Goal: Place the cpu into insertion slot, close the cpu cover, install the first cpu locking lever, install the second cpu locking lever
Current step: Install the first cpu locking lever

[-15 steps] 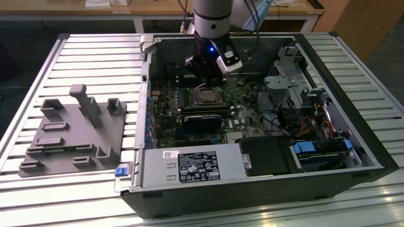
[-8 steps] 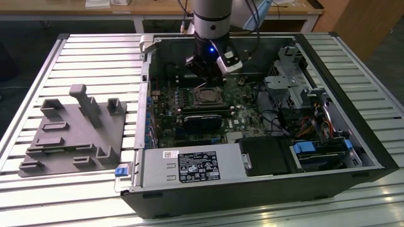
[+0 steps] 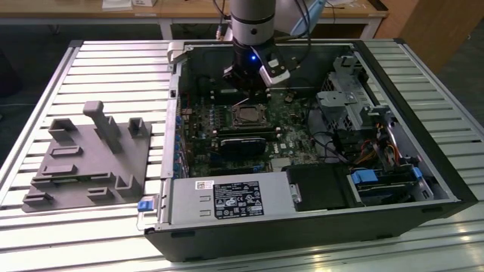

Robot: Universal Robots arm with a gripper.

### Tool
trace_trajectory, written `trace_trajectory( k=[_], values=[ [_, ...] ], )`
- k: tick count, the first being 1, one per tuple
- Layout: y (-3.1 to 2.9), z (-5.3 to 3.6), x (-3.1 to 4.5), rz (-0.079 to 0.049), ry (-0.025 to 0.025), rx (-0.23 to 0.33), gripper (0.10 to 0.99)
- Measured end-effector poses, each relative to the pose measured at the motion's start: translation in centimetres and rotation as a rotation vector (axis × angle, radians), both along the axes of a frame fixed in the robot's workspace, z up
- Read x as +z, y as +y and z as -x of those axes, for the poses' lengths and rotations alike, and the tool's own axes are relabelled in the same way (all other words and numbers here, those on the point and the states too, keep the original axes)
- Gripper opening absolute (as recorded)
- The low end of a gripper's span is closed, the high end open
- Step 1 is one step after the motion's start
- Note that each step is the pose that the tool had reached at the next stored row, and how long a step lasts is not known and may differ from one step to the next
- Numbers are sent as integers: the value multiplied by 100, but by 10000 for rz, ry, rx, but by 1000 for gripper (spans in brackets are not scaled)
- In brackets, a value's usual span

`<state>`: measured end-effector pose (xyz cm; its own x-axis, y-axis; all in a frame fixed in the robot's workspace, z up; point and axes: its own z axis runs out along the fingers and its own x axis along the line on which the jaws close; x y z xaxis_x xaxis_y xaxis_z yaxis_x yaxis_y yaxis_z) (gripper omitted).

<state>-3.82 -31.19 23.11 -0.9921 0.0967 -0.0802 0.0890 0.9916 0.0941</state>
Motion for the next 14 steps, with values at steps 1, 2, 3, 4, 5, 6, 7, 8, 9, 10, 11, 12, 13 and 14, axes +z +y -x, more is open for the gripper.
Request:
trace_trajectory(
  k=[1,2,3,4,5,6,7,8,9,10,11,12,13,14],
  values=[
    [20,0,-2,0,0,0,106],
    [40,0,-4,1,0,0,106],
    [60,0,-6,1,-1,0,106],
    [78,0,-9,0,-4,0,106],
    [91,1,-12,1,-8,-1,106],
    [101,1,-16,0,-22,0,106],
    [111,2,-20,1,-45,0,106],
    [120,2,-25,1,-76,0,106],
    [129,3,-32,1,-110,0,106],
    [139,4,-38,1,-149,0,106],
    [149,5,-46,1,-186,0,106],
    [162,6,-54,2,-230,0,106],
    [174,7,-62,1,-274,0,106],
    [186,8,-70,1,-322,0,106]
  ],
)
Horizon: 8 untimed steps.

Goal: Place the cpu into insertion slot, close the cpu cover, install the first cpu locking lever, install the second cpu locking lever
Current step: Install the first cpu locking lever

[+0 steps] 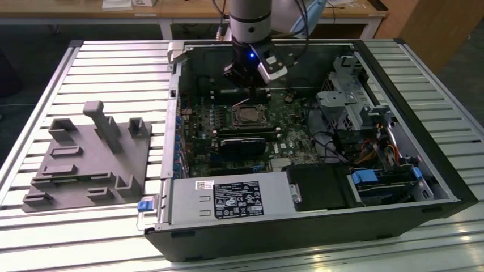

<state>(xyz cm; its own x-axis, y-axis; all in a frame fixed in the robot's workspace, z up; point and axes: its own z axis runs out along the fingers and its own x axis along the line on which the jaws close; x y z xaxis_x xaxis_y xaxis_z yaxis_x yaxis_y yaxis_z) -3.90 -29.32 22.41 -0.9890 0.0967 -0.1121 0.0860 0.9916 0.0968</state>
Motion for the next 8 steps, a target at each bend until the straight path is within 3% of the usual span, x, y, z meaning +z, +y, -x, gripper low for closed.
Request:
trace_trajectory(
  k=[6,8],
  values=[
    [60,12,-40,54,-295,0,106],
    [63,18,-51,87,-365,-18,106]
  ],
)
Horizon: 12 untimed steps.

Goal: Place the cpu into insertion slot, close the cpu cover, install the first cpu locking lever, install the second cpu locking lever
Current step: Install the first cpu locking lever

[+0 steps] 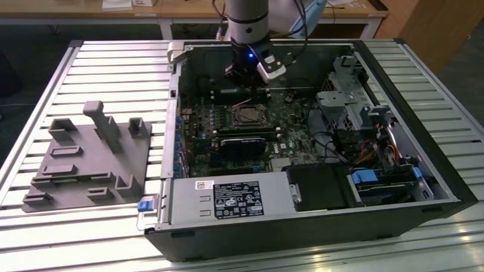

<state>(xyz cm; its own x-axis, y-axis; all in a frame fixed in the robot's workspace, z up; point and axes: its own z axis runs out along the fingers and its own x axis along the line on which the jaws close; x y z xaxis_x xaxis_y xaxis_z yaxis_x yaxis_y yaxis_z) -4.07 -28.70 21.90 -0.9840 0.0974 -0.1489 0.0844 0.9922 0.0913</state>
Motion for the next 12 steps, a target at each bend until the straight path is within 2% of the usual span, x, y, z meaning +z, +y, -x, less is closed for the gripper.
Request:
trace_trajectory(
  k=[3,7,12],
  values=[
    [0,4,-15,19,-16,-250,106],
    [1,9,-36,21,-17,-842,106],
    [32,35,-59,21,-16,-1086,106]
  ],
)
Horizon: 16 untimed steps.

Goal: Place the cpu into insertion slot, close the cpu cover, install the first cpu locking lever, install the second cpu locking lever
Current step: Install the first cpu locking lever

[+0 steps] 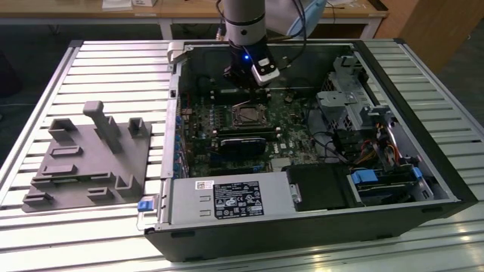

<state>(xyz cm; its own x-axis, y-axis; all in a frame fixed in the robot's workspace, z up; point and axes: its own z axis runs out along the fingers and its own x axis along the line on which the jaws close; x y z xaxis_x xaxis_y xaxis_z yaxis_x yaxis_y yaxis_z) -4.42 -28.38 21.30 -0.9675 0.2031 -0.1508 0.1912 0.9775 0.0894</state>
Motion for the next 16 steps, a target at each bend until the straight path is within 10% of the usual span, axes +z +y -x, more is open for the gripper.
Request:
trace_trajectory(
  k=[16],
  values=[
    [22,24,-80,0,-90,-77,106]
  ],
)
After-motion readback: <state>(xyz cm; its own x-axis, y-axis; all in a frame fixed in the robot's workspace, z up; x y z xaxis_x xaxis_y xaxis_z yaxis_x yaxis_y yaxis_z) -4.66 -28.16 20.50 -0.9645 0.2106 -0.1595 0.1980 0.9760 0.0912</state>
